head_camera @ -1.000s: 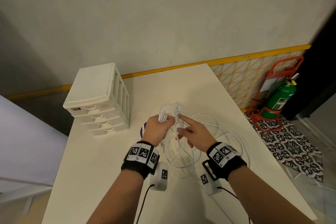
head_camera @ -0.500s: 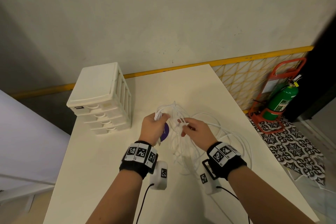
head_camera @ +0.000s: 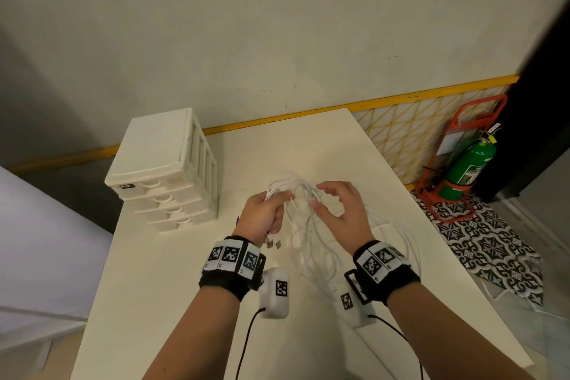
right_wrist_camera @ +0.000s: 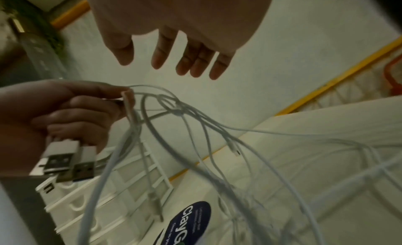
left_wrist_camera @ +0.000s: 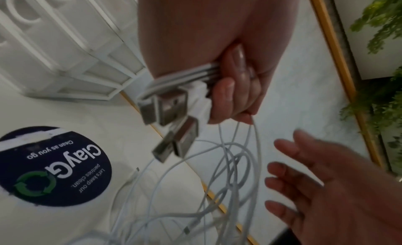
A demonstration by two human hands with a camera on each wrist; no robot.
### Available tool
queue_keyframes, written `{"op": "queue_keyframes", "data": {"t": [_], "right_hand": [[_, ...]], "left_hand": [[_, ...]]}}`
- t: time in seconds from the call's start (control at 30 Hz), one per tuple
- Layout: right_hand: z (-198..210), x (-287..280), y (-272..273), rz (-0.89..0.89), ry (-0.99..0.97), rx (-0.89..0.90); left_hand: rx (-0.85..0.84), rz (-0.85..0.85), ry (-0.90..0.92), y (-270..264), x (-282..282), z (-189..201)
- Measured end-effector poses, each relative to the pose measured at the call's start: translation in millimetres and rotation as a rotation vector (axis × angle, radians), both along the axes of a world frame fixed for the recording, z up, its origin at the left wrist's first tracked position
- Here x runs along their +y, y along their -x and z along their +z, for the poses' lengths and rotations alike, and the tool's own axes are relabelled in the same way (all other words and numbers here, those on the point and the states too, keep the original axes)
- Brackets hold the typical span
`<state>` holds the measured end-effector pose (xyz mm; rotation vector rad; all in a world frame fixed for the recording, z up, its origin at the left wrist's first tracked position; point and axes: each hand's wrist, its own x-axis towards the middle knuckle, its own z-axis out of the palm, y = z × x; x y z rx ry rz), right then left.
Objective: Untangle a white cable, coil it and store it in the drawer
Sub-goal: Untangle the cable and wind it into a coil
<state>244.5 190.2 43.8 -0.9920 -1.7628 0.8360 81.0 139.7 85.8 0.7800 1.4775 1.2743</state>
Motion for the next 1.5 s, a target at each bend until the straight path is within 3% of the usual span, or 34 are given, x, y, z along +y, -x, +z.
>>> {"op": "queue_keyframes", "data": {"t": [0.17,0.27,0.37,0.5,0.6,0.7,0.83,0.97,1.07,1.13,1.3,1.5], "right_hand": [[-2,-1,13,0.138,-0.098,-0.238],[-6,-1,13,0.141,-0.038,-0.195],[4,4,9,-0.005,-0.034,-0.135],[19,13,7,-0.04,0.138,-0.009],[16,19,6,-0.03,0.121,-0.142],[10,17,9,0.108,0.191,-0.283],[7,11,13,0.152,0.282,-0.22],[4,13,14,0.168,0.232,-0.179],[3,16,12,0.24,0.035,-0.267],[5,14,13,0.295,0.014,-0.285],[10,2,14,0.374,0.386,-0.228],[-4,14,7,0.228,0.38,-0.495]], "left_hand": [[-0.013,0.006,-0.024,-1,1,1],[0.013,0.019,-0.016,6,-1,-1],[0.08,0.032,0.042,16,-6,-6],[0.127,0.015,0.105,21,-16,-10],[0.101,-0.015,0.086,22,-18,-9],[0.065,-0.069,0.043,20,-16,-1],[0.06,-0.137,0.001,14,-10,12],[0.057,-0.181,-0.039,10,-8,21],[0.097,-0.197,-0.061,7,-8,24],[0.105,-0.166,-0.085,6,-7,26],[0.054,-0.014,-0.174,13,-5,28],[0.035,0.09,-0.227,22,-6,34]]}}
